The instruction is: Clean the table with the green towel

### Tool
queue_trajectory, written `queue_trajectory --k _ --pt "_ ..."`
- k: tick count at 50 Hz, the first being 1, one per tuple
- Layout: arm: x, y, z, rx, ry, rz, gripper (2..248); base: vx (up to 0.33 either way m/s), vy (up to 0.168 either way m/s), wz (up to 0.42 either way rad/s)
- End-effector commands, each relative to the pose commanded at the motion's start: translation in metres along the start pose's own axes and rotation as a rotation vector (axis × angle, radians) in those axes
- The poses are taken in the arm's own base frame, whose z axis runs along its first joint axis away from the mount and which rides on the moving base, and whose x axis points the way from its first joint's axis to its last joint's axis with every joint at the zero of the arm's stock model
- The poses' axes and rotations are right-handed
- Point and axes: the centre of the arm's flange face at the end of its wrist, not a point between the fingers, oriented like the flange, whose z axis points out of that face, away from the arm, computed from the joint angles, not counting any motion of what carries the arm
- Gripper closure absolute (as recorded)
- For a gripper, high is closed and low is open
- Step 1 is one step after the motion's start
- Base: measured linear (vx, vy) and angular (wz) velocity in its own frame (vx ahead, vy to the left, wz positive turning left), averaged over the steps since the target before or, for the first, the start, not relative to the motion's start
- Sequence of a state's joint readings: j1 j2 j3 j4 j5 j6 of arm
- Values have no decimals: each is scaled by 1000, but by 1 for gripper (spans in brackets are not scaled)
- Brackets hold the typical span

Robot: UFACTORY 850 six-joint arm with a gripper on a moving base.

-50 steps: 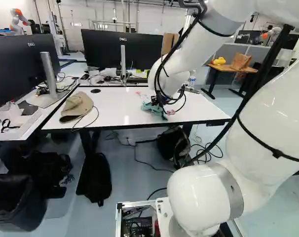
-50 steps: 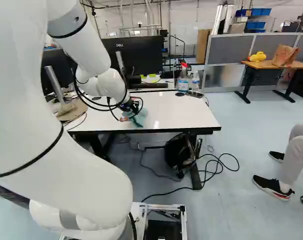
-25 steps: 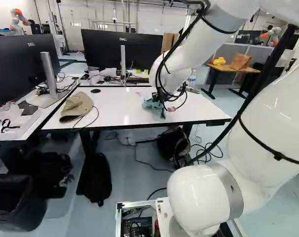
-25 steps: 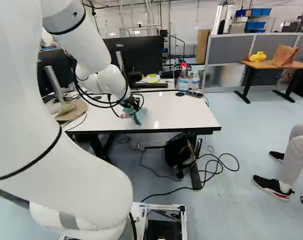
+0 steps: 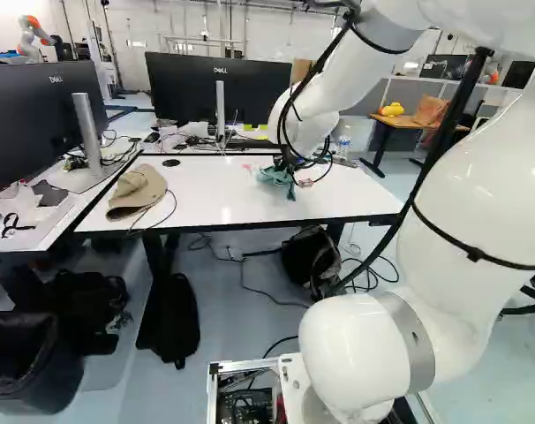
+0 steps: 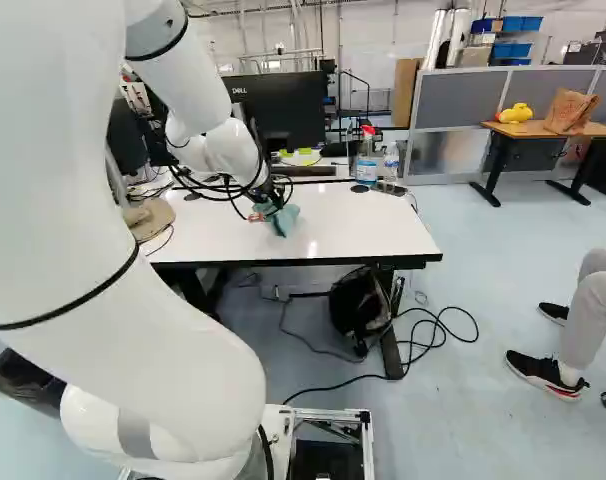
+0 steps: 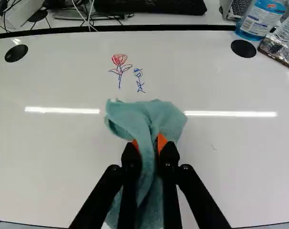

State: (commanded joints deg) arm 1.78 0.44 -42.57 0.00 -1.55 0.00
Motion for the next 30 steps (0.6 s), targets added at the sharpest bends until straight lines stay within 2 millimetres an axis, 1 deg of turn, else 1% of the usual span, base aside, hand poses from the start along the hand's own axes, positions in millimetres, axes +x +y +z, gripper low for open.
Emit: queue_trajectory --k 10,30 --pt "0 10 0 -15 0 17 195 0 0 0" --pt "-4 42 -4 -61 0 69 195 0 0 0"
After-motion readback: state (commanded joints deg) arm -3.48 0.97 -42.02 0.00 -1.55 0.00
